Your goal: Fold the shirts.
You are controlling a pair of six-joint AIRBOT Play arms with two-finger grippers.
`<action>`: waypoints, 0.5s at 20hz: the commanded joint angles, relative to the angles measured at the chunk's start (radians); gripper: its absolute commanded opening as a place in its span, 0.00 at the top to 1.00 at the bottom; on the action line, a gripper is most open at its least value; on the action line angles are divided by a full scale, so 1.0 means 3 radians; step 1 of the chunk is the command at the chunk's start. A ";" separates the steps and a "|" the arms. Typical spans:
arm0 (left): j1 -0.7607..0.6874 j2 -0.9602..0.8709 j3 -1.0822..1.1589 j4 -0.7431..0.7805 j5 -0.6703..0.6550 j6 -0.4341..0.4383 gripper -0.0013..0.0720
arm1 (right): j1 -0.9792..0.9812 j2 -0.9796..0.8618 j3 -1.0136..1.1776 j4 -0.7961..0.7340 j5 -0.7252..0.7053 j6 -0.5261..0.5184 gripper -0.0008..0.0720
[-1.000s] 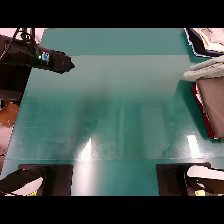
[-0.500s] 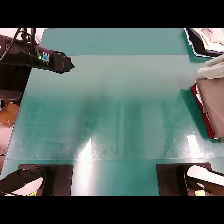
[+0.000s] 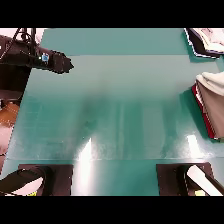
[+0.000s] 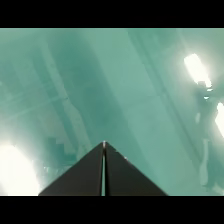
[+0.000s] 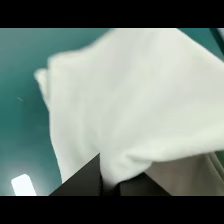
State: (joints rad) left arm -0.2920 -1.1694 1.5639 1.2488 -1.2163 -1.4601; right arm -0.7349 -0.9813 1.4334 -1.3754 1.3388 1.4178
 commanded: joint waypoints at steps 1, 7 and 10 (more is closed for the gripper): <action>0.0000 -0.0001 -0.0001 0.0004 -0.0037 0.0094 0.95 | -0.0003 0.0305 -0.0479 -0.0698 0.0174 0.0189 0.96; -0.0001 -0.0001 -0.0001 0.0004 -0.0047 0.0094 0.95 | -0.0003 0.0469 -0.1001 -0.1448 0.0473 0.0347 0.41; 0.0000 -0.0001 -0.0001 0.0003 -0.0048 0.0094 0.95 | 0.0003 0.0464 -0.0947 -0.1166 0.0539 0.0376 0.37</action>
State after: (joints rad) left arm -0.2920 -1.1694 1.5639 1.2495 -1.2304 -1.4338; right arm -0.7349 -0.8494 1.1618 -1.7325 1.4670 1.5097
